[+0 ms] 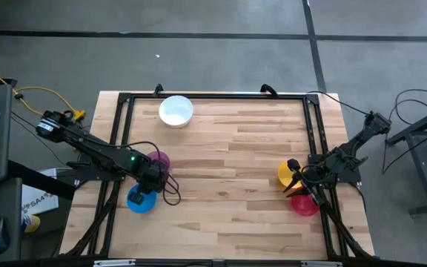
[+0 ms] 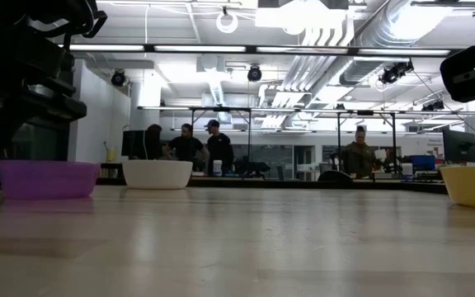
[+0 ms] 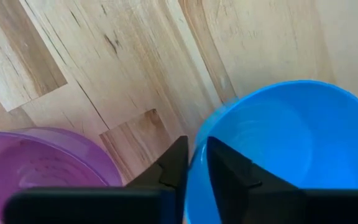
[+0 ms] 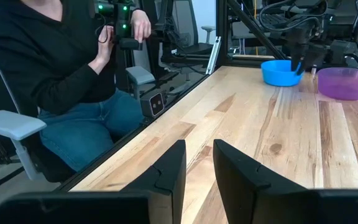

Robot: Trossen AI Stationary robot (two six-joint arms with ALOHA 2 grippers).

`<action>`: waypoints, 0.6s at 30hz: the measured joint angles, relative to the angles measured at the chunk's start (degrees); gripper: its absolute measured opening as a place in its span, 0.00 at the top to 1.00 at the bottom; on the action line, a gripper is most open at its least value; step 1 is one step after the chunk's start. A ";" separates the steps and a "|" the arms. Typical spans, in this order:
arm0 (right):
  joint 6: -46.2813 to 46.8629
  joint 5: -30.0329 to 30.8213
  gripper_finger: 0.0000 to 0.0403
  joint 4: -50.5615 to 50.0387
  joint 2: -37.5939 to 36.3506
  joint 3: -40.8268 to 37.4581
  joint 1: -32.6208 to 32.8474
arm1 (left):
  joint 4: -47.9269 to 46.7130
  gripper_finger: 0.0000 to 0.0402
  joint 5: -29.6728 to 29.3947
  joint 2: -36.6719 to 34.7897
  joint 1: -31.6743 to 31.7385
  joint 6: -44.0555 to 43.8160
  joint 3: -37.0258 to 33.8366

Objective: Nest bowls inside each other
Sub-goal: Stack the blue bowl on top of the white bowl

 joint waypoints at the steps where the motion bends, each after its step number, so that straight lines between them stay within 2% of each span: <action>1: 0.00 0.00 0.81 0.00 0.00 0.00 0.00 | -0.04 0.92 0.00 0.00 0.00 0.01 0.00; 4: -0.01 0.00 0.81 0.00 0.00 0.00 0.00 | 0.20 0.98 0.09 -0.02 0.00 -0.07 0.11; 12: -0.01 0.00 0.81 0.00 0.00 0.00 0.00 | 0.24 0.99 0.39 -0.04 0.00 -0.92 0.09; 18: -0.01 0.00 0.81 0.02 0.02 0.00 0.00 | 1.42 1.00 3.85 -0.04 0.00 -3.42 0.09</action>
